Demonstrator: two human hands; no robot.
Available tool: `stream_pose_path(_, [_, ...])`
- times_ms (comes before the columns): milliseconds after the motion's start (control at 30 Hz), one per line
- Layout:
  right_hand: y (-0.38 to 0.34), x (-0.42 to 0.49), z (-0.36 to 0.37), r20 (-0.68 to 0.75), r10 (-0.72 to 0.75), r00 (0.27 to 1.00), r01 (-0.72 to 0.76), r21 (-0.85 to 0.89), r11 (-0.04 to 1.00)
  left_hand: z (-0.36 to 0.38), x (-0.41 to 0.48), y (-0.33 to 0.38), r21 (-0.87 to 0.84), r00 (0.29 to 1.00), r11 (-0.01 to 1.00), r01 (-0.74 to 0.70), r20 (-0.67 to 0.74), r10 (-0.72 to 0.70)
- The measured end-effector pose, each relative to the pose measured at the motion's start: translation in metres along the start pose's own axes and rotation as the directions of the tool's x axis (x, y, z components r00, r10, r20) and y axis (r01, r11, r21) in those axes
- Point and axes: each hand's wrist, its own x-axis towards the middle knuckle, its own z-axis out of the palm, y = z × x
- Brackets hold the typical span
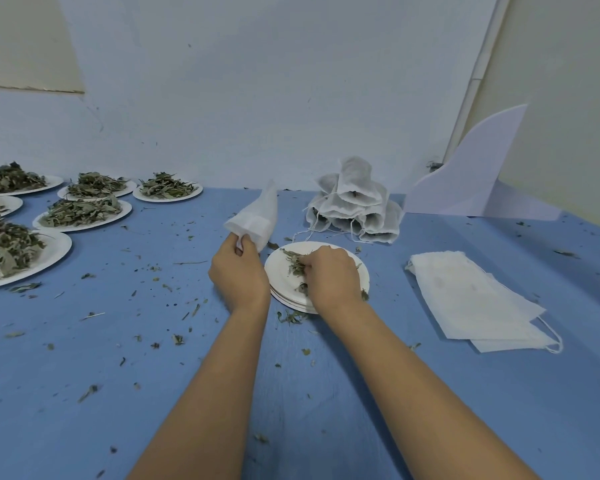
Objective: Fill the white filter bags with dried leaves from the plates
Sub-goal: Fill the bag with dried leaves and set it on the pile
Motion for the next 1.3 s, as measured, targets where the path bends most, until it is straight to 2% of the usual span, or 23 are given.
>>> stream_pose_path(233, [0.007,-0.001,-0.002,-0.076,-0.06,0.995,0.071,0.154,0.985,0.001,-0.002,0.01,0.001,0.994,0.998,-0.065,-0.084,0.065])
stream_pose_path(300, [0.009,-0.001,-0.004,-0.144,-0.043,0.989,0.084,0.292,0.953,0.001,-0.002,0.011,0.003,0.992,0.997,-0.073,-0.106,0.073])
stream_pose_path(367, [0.011,0.002,-0.009,-0.228,0.038,0.973,0.081,0.491,0.868,0.001,-0.001,0.013,-0.004,0.992,0.998,-0.067,-0.112,0.066])
stream_pose_path(467, [0.012,0.008,-0.022,-0.25,0.195,0.948,0.085,0.793,0.604,0.001,-0.003,0.013,-0.01,0.997,0.999,-0.042,-0.07,0.041])
stream_pose_path(567, [0.012,0.01,-0.032,-0.091,0.289,0.953,0.032,0.979,0.202,0.002,-0.004,0.011,0.076,0.998,0.995,-0.065,-0.007,0.066])
stream_pose_path(633, [0.013,0.01,-0.036,0.03,0.255,0.966,-0.014,0.998,-0.063,0.001,-0.006,0.011,0.147,0.996,0.986,-0.085,0.035,0.081])
stream_pose_path(700, [0.014,0.01,-0.038,0.118,0.18,0.977,-0.068,0.963,-0.26,0.001,-0.008,0.012,0.193,0.993,0.976,-0.098,0.084,0.083])
stream_pose_path(800, [0.02,0.01,-0.04,0.172,0.064,0.983,-0.132,0.906,-0.403,0.003,-0.01,0.013,0.222,0.983,0.964,-0.146,0.142,0.116])
stream_pose_path(900, [0.025,0.007,-0.04,0.141,-0.066,0.988,-0.156,0.904,-0.399,0.004,-0.011,0.015,0.243,0.974,0.954,-0.176,0.18,0.134])
stream_pose_path(967, [0.027,0.005,-0.04,0.124,-0.152,0.98,-0.169,0.929,-0.328,0.006,-0.012,0.017,0.237,0.973,0.956,-0.172,0.192,0.128])
stream_pose_path(1067, [0.032,0.005,-0.037,0.128,-0.247,0.961,-0.173,0.97,-0.169,0.007,-0.012,0.022,0.226,0.973,0.96,-0.165,0.198,0.12])
stream_pose_path(1167, [0.033,0.005,-0.032,0.124,-0.226,0.966,-0.122,0.992,0.022,0.007,-0.01,0.025,0.218,0.967,0.961,-0.168,0.228,0.117])
stream_pose_path(1300, [0.032,0.005,-0.031,0.022,-0.122,0.992,0.008,0.97,0.242,0.008,-0.014,0.025,0.157,0.96,0.98,-0.119,0.271,0.073])
